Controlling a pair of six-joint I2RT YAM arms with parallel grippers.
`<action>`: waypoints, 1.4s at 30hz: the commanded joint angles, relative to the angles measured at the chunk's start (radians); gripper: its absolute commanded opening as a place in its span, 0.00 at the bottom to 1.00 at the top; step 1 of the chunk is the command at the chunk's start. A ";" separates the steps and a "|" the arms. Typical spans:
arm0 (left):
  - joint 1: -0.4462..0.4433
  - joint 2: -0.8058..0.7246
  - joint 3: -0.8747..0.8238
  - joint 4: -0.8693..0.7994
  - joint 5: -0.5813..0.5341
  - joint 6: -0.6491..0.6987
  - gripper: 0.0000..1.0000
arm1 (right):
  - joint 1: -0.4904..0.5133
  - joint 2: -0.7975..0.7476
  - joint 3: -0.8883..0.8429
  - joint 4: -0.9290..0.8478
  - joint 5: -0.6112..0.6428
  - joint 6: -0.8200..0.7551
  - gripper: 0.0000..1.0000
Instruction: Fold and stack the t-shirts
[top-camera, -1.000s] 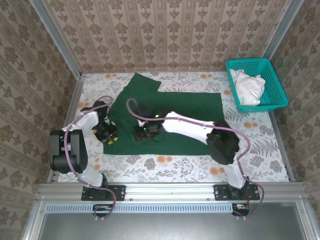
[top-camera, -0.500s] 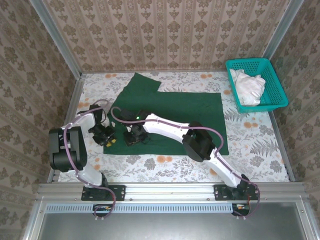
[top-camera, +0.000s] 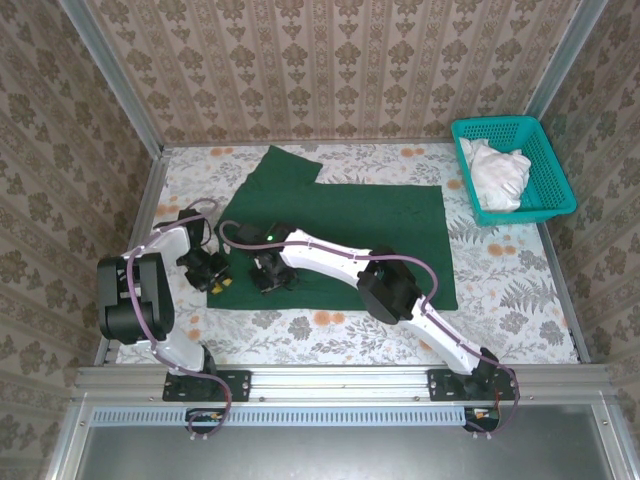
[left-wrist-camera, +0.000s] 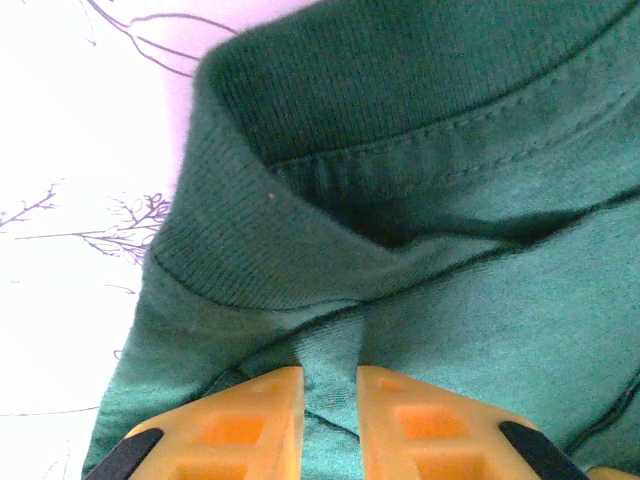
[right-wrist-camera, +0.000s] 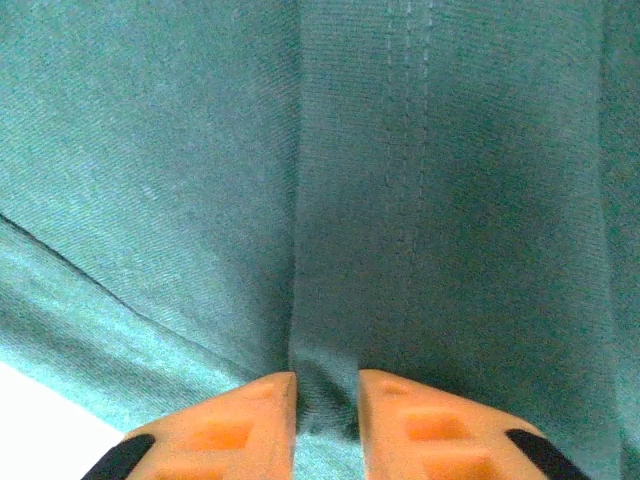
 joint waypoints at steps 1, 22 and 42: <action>0.009 0.012 -0.004 -0.011 -0.025 0.030 0.21 | 0.005 0.029 0.029 -0.050 0.021 -0.015 0.20; 0.009 0.027 -0.004 -0.006 -0.073 0.047 0.21 | -0.112 -0.059 0.028 0.018 -0.115 0.041 0.00; 0.010 0.047 0.004 -0.004 -0.095 0.061 0.20 | -0.284 -0.113 -0.020 0.122 -0.234 0.103 0.00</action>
